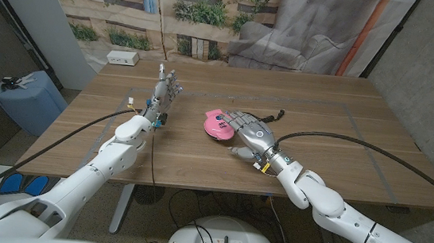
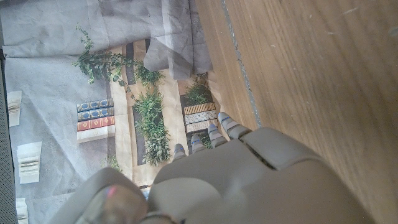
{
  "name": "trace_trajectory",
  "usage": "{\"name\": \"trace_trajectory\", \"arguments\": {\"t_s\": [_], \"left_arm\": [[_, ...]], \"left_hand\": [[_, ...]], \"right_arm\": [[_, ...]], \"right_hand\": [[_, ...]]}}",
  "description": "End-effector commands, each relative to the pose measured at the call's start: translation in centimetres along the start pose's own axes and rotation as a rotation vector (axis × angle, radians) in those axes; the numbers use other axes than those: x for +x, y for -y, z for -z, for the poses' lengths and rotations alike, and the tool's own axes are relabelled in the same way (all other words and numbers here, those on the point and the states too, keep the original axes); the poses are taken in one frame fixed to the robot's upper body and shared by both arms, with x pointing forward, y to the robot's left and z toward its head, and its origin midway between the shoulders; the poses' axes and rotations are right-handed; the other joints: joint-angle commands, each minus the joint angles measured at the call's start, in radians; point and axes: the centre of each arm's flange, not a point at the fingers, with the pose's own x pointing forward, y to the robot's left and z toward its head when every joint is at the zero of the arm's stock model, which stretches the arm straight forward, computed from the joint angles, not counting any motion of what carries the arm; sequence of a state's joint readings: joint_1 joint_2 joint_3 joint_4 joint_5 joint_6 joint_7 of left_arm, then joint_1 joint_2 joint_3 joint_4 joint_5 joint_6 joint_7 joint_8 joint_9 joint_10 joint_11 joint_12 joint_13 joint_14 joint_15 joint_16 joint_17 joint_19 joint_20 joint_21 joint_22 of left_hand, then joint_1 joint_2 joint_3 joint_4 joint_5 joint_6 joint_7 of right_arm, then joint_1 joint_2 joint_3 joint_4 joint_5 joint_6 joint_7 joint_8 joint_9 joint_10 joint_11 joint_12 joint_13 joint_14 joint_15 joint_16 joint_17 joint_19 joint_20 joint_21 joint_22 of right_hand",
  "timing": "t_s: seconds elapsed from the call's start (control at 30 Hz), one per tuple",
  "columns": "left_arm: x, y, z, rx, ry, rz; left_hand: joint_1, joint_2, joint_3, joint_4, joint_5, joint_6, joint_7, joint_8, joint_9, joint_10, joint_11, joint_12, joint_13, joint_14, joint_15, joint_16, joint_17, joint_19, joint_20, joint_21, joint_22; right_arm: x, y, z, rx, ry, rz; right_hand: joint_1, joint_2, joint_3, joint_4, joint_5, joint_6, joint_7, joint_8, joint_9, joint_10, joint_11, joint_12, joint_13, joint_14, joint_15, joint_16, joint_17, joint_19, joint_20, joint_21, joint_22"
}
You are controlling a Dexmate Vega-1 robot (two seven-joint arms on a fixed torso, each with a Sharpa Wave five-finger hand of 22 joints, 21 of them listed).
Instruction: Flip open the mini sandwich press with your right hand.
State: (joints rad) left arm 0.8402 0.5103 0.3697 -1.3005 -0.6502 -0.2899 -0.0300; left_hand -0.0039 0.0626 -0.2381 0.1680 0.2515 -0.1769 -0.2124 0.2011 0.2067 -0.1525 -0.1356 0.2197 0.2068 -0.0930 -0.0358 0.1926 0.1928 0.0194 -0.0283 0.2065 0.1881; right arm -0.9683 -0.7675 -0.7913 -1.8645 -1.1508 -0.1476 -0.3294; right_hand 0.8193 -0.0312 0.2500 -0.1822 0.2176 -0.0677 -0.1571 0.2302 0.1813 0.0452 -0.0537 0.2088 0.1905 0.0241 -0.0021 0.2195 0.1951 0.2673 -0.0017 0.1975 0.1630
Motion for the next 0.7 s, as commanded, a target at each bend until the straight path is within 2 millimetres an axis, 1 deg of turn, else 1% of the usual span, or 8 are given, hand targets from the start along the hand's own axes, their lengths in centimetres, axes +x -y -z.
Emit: {"name": "trace_trajectory", "arguments": {"t_s": [0.03, 0.3, 0.7], "left_arm": [[0.0, 0.01, 0.0, 0.0, 0.0, 0.0], [0.0, 0.01, 0.0, 0.0, 0.0, 0.0], [0.0, 0.02, 0.0, 0.0, 0.0, 0.0]], "left_hand": [[0.0, 0.052, -0.008, 0.001, 0.004, -0.035, -0.008, 0.005, 0.005, -0.003, 0.0, 0.008, 0.002, -0.007, -0.037, 0.003, 0.003, 0.003, -0.003, 0.006, 0.003], [0.0, 0.052, -0.008, 0.001, 0.004, -0.034, -0.008, 0.005, 0.005, -0.006, -0.001, 0.007, 0.002, -0.007, -0.037, 0.003, 0.003, 0.003, -0.003, 0.006, 0.003], [0.0, 0.052, -0.008, 0.001, 0.004, -0.034, -0.008, 0.005, 0.005, -0.007, 0.0, 0.006, 0.002, -0.008, -0.037, 0.003, 0.003, 0.003, -0.004, 0.006, 0.003]], "right_arm": [[0.65, -0.7, -0.4, -0.006, -0.001, 0.01], [0.97, -0.83, -0.34, -0.014, 0.0, 0.045], [1.58, -1.05, -0.84, -0.018, 0.001, 0.085]], "right_hand": [[0.028, -0.002, 0.011, -0.001, -0.003, 0.01, 0.001, 0.004, 0.001, 0.013, 0.001, 0.002, 0.002, 0.01, -0.001, 0.008, 0.002, 0.011, -0.006, 0.006, 0.002], [0.054, -0.005, 0.02, -0.001, -0.009, 0.019, 0.002, 0.005, 0.001, 0.016, 0.001, -0.002, 0.002, 0.02, -0.006, 0.008, 0.001, 0.024, -0.01, 0.005, 0.002], [0.079, -0.01, 0.028, -0.001, -0.016, 0.024, 0.008, 0.003, 0.002, 0.024, 0.0, -0.003, 0.002, 0.035, -0.011, 0.009, 0.0, 0.04, -0.013, 0.005, 0.002]]}}
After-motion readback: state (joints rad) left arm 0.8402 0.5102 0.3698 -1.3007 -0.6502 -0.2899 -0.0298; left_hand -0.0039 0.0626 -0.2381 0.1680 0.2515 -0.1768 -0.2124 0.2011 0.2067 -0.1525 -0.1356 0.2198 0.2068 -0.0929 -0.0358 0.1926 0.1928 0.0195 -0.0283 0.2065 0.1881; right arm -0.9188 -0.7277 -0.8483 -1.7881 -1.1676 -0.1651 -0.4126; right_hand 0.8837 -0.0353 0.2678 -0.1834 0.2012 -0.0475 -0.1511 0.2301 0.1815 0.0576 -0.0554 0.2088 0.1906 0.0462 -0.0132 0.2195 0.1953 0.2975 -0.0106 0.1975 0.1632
